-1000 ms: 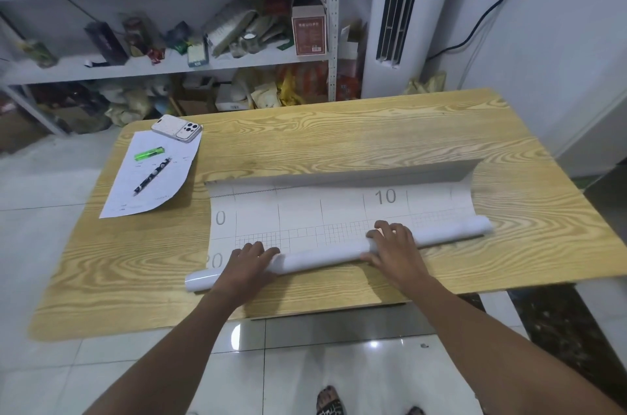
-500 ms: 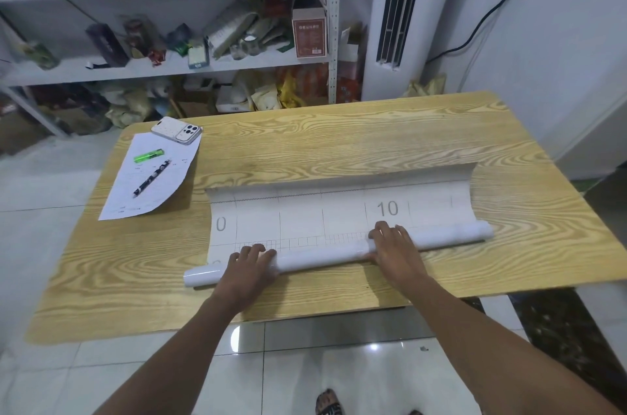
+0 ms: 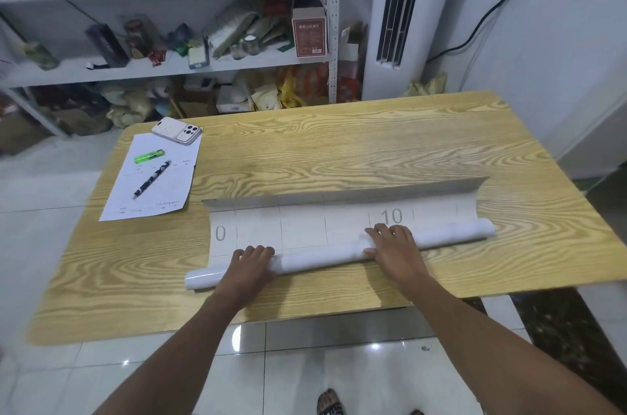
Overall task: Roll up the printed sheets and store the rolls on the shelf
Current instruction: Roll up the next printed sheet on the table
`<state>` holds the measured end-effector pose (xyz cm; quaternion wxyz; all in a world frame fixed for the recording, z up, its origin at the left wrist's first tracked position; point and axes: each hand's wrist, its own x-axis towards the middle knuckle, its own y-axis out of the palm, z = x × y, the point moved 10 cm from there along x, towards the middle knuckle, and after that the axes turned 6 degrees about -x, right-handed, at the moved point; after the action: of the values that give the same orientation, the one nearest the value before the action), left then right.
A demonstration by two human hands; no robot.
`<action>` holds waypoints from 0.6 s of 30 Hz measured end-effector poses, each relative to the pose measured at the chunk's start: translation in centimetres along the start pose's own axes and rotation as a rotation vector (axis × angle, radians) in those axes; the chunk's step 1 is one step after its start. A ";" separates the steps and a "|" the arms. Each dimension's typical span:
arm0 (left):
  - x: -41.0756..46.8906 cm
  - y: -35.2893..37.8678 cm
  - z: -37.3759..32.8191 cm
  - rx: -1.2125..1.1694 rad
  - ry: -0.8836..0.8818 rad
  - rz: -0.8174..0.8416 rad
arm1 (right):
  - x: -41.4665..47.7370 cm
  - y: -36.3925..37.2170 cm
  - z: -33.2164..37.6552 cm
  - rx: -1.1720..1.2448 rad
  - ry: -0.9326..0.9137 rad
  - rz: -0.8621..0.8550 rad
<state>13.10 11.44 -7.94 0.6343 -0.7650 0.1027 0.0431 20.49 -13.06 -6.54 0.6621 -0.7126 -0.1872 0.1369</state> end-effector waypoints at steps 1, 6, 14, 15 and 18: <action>0.0 -0.1 -0.1 0.005 0.004 0.003 | -0.1 0.1 0.1 0.005 -0.003 0.008; 0.0 0.3 0.2 0.018 0.012 0.035 | -0.2 0.4 -0.1 0.093 -0.010 0.034; -0.7 -1.5 -0.7 0.091 0.083 -0.103 | 0.4 0.8 0.0 0.120 -0.017 0.092; -0.6 -1.5 -0.8 0.108 0.074 -0.105 | 0.5 0.9 -0.1 0.103 -0.017 0.094; -0.4 -1.3 -0.9 0.112 0.059 -0.073 | 0.6 0.8 -0.1 0.073 -0.017 0.076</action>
<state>12.88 10.83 -6.46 0.6741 -0.7323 0.0957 -0.0085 21.19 -12.92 -7.34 0.6804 -0.6934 -0.1605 0.1747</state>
